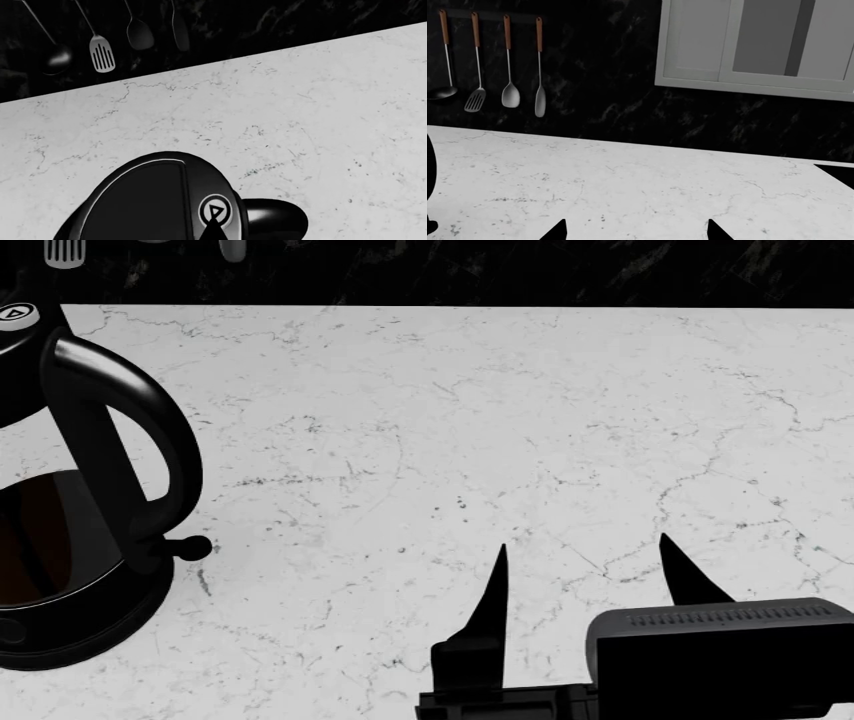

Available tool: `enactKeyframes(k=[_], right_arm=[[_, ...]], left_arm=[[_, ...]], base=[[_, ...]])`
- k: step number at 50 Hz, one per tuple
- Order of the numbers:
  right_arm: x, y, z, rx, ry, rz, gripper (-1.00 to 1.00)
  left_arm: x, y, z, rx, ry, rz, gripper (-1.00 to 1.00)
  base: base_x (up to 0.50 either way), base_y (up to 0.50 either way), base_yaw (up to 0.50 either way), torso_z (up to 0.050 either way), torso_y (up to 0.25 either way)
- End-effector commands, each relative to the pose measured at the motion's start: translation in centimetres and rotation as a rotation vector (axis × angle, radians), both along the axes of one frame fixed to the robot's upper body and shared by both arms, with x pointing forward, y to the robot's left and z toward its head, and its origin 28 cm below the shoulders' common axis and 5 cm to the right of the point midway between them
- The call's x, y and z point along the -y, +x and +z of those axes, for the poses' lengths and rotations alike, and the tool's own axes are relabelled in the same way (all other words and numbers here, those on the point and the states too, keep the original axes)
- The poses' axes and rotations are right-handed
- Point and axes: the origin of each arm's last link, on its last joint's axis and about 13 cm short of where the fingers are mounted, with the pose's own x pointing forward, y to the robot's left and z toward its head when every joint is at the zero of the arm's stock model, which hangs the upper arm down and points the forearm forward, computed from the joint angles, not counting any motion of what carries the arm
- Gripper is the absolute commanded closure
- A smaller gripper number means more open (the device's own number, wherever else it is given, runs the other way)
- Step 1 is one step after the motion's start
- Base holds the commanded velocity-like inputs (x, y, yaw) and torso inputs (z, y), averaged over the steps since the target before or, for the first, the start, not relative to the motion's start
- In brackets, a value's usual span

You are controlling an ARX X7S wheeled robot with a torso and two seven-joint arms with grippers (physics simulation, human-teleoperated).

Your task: Press the button to open the lid of the electric kettle.

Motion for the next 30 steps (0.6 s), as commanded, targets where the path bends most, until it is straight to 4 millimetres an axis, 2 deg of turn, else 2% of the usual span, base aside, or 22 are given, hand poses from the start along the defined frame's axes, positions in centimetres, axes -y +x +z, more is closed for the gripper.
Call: enactKeyframes(k=[1,7,23,30], right_arm=[[-0.1,0.1,-0.1,-0.004,-0.001,0.002,-1.0],[0.1,0.0,-0.1,-0.004,0.0,-0.002,-1.0],[0.0,0.1,-0.4,-0.016,-0.003,0.006,-1.0],[0.1,0.1,-0.4,-0.018,-0.003,0.003,-1.0]], left_arm=[[-0.3,-0.3,-1.2,-0.024,-0.001,0.007,1.0],[-0.1,0.3,-1.6,-0.033,0.0,0.006,1.0],[0.8,1.3,-0.7,-0.019,0.003,-0.019,1.0],[0.8,1.6,-1.3,-0.031,0.004,-0.018,1.0]], base=[[0.0,0.0,0.0,0.0,0.0],[0.0,0.0,0.0,0.0,0.0],[0.0,0.0,0.0,0.0,0.0],[0.0,0.0,0.0,0.0,0.0]])
